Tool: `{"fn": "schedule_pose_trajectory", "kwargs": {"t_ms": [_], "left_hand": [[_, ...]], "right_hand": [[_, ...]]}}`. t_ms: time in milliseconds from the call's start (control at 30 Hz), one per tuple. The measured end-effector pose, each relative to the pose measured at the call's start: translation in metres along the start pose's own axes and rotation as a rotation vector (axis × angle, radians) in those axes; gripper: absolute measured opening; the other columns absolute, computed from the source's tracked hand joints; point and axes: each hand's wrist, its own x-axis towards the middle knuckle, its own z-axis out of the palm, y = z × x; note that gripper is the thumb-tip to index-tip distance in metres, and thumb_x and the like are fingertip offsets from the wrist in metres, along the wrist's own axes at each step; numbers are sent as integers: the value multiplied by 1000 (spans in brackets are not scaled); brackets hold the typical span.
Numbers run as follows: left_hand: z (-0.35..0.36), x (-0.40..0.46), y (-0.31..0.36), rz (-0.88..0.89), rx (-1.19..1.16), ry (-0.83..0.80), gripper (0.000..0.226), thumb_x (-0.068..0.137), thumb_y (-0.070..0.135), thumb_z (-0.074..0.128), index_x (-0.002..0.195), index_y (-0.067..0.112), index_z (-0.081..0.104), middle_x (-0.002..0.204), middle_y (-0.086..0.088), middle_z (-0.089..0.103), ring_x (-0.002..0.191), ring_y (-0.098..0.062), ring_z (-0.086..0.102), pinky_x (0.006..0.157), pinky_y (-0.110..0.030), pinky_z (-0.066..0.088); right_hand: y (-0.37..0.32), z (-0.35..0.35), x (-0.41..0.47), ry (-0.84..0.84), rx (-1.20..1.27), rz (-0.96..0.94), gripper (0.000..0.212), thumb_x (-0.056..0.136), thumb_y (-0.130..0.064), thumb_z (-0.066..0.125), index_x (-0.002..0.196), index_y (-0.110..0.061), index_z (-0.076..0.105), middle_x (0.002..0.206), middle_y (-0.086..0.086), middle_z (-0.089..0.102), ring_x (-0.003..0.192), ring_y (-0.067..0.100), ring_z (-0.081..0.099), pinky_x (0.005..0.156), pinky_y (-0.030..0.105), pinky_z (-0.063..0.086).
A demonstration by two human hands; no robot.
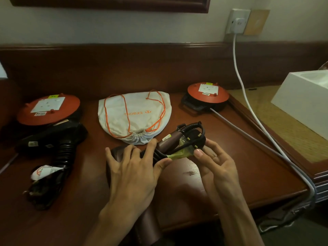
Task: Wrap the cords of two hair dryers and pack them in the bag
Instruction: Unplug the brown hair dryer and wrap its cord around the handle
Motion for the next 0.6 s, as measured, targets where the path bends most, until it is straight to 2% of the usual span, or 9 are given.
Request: {"fn": "schedule_pose_trajectory", "kwargs": {"t_ms": [167, 267, 367, 433, 500, 533, 600], "left_hand": [[-4, 4, -3, 13, 12, -108, 86, 82, 78, -18, 150, 39, 16, 128, 7, 61, 135, -18, 43, 114, -68, 16], [-7, 8, -1, 14, -13, -174, 82, 82, 79, -16, 150, 41, 10, 134, 11, 57, 140, -15, 35, 118, -64, 14], [-8, 13, 0, 17, -52, -223, 78, 86, 80, -7, 150, 42, 14, 135, 10, 58, 142, -18, 33, 118, -61, 14], [-9, 15, 2, 40, -49, -246, 78, 86, 83, -3, 149, 42, 18, 136, 11, 58, 142, -18, 33, 118, -61, 13], [-10, 16, 5, 63, -33, -260, 78, 86, 85, 5, 148, 42, 22, 137, 11, 58, 140, -18, 36, 118, -61, 12], [-10, 16, 6, 68, -24, -268, 78, 86, 86, 11, 148, 42, 24, 137, 10, 58, 139, -18, 37, 118, -60, 11], [-12, 18, 9, 78, -16, -265, 73, 87, 84, 24, 146, 42, 28, 136, 11, 59, 138, -16, 38, 119, -59, 9]], "right_hand": [[-4, -4, 6, -61, -43, -26, 40, 78, 7, 65, 118, 2, 61, 114, 22, 73, 110, 34, 70, 94, 35, 59], [3, -9, 14, -99, 15, -5, 41, 83, 7, 68, 123, 1, 61, 120, 20, 68, 120, 36, 63, 105, 41, 51], [8, -20, 22, -142, 12, 9, 40, 84, 4, 65, 123, -2, 65, 124, 20, 67, 121, 35, 62, 104, 40, 53], [6, -29, 24, -179, -138, -35, 35, 86, 5, 62, 120, -6, 67, 124, 16, 68, 120, 27, 64, 94, 31, 56], [2, -36, 27, -185, -501, -156, 35, 91, 2, 63, 123, -10, 65, 121, 7, 71, 117, 19, 66, 91, 26, 54], [1, -40, 28, -177, -654, -197, 35, 91, -1, 65, 124, -12, 65, 119, 5, 71, 114, 17, 66, 90, 27, 55], [-1, -46, 27, -132, -793, -200, 35, 89, -8, 70, 122, -18, 66, 116, 2, 71, 108, 15, 67, 89, 34, 57]]}}
